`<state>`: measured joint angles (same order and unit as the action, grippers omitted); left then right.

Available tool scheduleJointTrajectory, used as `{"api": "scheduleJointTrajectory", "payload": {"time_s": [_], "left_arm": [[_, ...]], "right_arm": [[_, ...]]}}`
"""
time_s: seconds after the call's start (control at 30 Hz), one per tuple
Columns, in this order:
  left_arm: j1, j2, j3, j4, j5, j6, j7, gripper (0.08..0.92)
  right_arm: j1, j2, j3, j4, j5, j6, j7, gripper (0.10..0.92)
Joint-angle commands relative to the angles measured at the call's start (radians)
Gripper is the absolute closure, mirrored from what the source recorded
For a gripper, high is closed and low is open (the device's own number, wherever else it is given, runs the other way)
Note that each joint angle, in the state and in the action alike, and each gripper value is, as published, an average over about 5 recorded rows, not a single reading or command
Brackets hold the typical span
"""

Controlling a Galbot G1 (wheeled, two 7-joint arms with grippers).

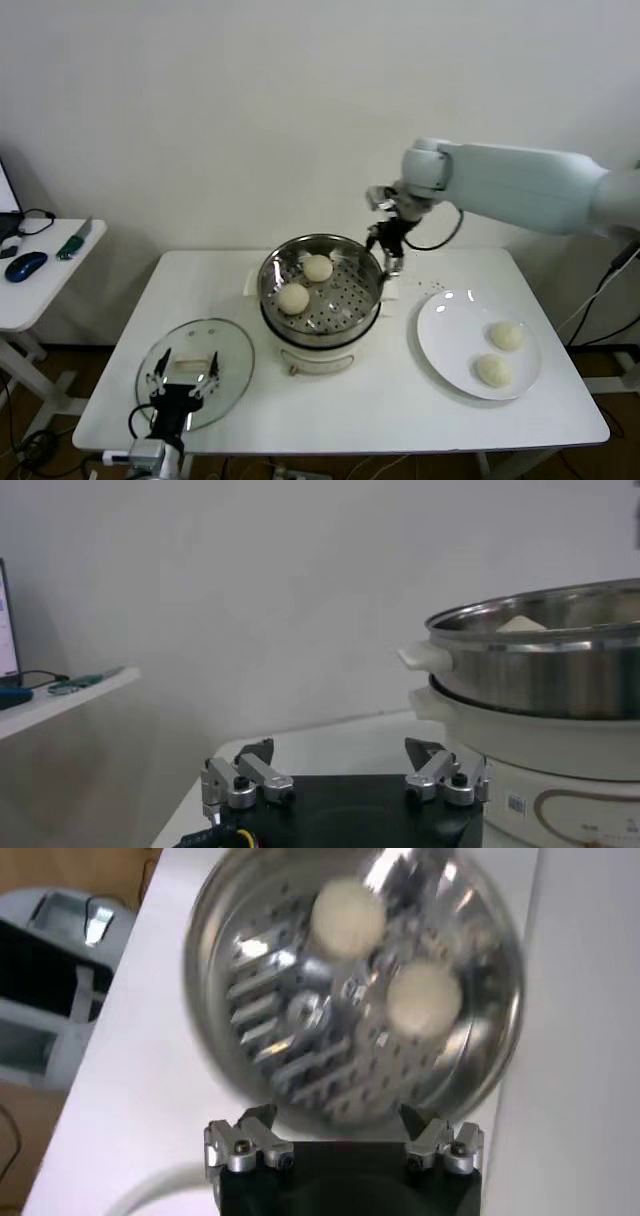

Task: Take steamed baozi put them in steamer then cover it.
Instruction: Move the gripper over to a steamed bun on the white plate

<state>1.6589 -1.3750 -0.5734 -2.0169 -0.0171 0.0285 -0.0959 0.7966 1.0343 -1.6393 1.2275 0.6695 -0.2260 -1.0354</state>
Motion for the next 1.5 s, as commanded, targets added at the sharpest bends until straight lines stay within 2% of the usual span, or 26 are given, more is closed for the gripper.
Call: {"api": "scheduleJointTrajectory", "payload": {"time_s": [0.03, 0.23, 0.43, 0.83, 1.33, 1.5], "left_arm": [[-0.001, 0.001, -0.002, -0.002, 0.009, 0.007, 0.0, 0.177], [-0.001, -0.006, -0.003, -0.002, 0.019, 0.017, -0.005, 0.177], [0.008, -0.014, -0.003, -0.002, 0.03, 0.024, -0.01, 0.177], [0.013, -0.025, -0.003, 0.0, 0.045, 0.028, -0.012, 0.177], [0.005, -0.026, -0.004, 0.014, 0.048, 0.029, -0.013, 0.177], [0.006, -0.026, -0.004, 0.014, 0.048, 0.028, -0.013, 0.177]], "right_arm": [[-0.104, -0.46, 0.033, 0.22, -0.315, 0.02, -0.015, 0.203], [-0.31, -0.533, 0.152, 0.174, -0.496, 0.038, -0.025, 0.203], [-0.47, -0.555, 0.245, 0.123, -0.558, 0.048, -0.028, 0.203], [-0.615, -0.506, 0.365, 0.027, -0.585, 0.065, -0.026, 0.203], [-0.642, -0.431, 0.403, -0.048, -0.587, 0.077, -0.033, 0.203], [-0.638, -0.411, 0.405, -0.061, -0.586, 0.08, -0.036, 0.232]]}}
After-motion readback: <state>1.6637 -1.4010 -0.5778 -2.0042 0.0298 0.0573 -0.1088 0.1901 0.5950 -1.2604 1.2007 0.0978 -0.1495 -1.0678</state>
